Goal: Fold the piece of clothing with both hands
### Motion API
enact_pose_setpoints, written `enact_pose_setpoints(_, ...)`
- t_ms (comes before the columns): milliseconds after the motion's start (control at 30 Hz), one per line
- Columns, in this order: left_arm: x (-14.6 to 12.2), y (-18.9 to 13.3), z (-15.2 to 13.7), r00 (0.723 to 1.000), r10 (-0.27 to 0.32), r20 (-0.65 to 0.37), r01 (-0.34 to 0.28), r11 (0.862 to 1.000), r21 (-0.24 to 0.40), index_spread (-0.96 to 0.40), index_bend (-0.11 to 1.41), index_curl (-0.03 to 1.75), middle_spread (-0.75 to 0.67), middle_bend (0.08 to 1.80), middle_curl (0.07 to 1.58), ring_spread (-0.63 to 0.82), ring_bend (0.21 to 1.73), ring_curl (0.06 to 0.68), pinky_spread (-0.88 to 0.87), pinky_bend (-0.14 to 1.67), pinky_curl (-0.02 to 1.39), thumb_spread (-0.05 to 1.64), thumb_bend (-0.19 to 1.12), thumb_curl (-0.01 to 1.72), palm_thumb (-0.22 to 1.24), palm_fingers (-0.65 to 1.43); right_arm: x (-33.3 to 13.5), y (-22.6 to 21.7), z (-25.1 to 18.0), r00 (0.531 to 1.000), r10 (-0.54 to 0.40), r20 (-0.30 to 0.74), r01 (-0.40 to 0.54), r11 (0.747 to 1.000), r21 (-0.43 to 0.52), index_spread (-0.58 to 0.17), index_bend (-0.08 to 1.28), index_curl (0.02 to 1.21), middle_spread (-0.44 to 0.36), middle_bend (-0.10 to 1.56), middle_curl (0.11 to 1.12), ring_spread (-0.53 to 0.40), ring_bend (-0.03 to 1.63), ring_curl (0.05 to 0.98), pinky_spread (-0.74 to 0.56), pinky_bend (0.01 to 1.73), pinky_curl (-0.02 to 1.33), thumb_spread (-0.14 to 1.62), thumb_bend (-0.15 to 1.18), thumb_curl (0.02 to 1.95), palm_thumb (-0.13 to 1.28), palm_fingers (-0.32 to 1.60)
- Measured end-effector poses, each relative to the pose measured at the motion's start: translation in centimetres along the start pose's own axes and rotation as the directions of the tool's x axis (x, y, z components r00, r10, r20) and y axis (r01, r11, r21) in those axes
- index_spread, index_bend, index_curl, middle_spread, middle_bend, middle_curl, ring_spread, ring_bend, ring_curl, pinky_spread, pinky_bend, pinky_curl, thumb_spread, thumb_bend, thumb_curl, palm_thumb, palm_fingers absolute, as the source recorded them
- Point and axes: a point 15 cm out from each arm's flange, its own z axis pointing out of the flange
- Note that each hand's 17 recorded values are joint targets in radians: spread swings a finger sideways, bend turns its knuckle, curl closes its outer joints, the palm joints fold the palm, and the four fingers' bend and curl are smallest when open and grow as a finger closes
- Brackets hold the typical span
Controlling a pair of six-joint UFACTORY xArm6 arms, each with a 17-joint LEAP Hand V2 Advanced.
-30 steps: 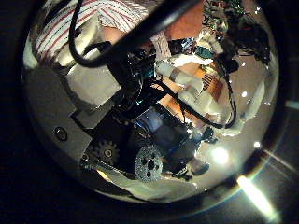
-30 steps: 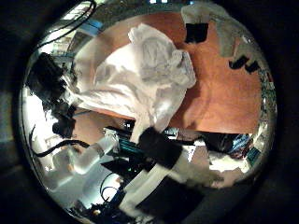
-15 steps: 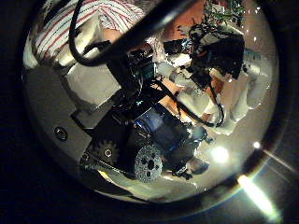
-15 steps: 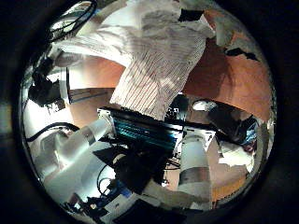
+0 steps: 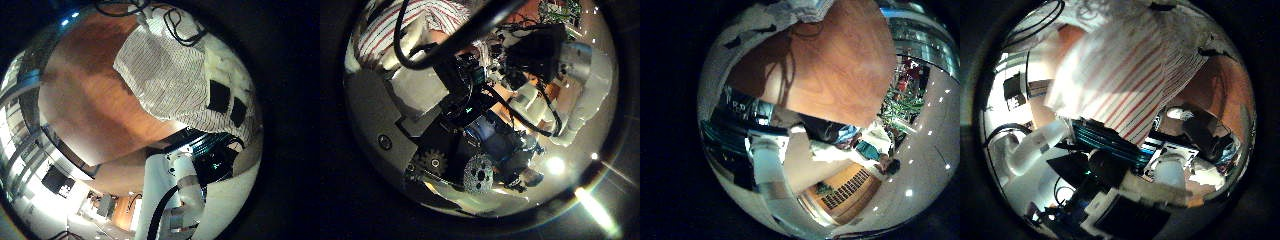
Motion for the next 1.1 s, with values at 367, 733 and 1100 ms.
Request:
enact_pose_setpoints(367, -0.3, 0.5, -1.6, 1.0, -0.011, -0.008, 0.011, 0.999, 0.03, -0.69, 0.26, 1.39, -0.61, 0.83, 0.99, -0.48, 1.2, 0.541, -0.81, 0.63, 0.92, 1.12, -0.01, 0.6, 0.72, 1.0, -0.5, -1.6, 0.5, 0.999, 0.034, 0.014, -0.035, 0.996, 0.083, -0.428, 0.5, 0.81, -0.223, 0.94, 0.73, -0.247, 1.21, 0.494, -0.44, 1.09, 0.36, 1.0, 0.13, 0.44, 0.71, 1.37)
enact_pose_setpoints(733, -0.4, 2.2, -2.8, 1.0, -0.002, -0.029, 0.004, 0.998, 0.056, -0.69, 0.24, 1.39, -0.63, 0.82, 0.99, -0.48, 1.19, 0.543, -0.81, 0.62, 0.92, 1.12, -0.01, 0.59, 0.72, 1.01, 4.9, -0.5, -4.4, 0.982, 0.162, 0.093, -0.182, 0.94, 0.29, -0.378, 0.88, 0.93, -0.148, 1.21, 0.79, -0.207, 1.35, 0.585, -0.27, 1.34, 0.52, 0.94, 0.15, 0.63, 0.91, 1.24)
enact_pose_setpoints(1100, -0.3, 3.0, -2.8, 0.999, 0.011, -0.041, -0.009, 0.999, 0.052, -0.69, 0.22, 1.4, -0.64, 0.81, 1.0, -0.48, 1.18, 0.547, -0.82, 0.61, 0.93, 1.12, -0.01, 0.59, 0.72, 1.01, 7.8, 0.3, -9.9, 0.985, 0.145, 0.096, -0.17, 0.918, 0.357, -0.328, 1.0, 0.91, -0.121, 1.3, 0.79, -0.195, 1.4, 0.635, -0.23, 1.37, 0.59, 0.92, 0.08, 0.77, 0.91, 1.17)
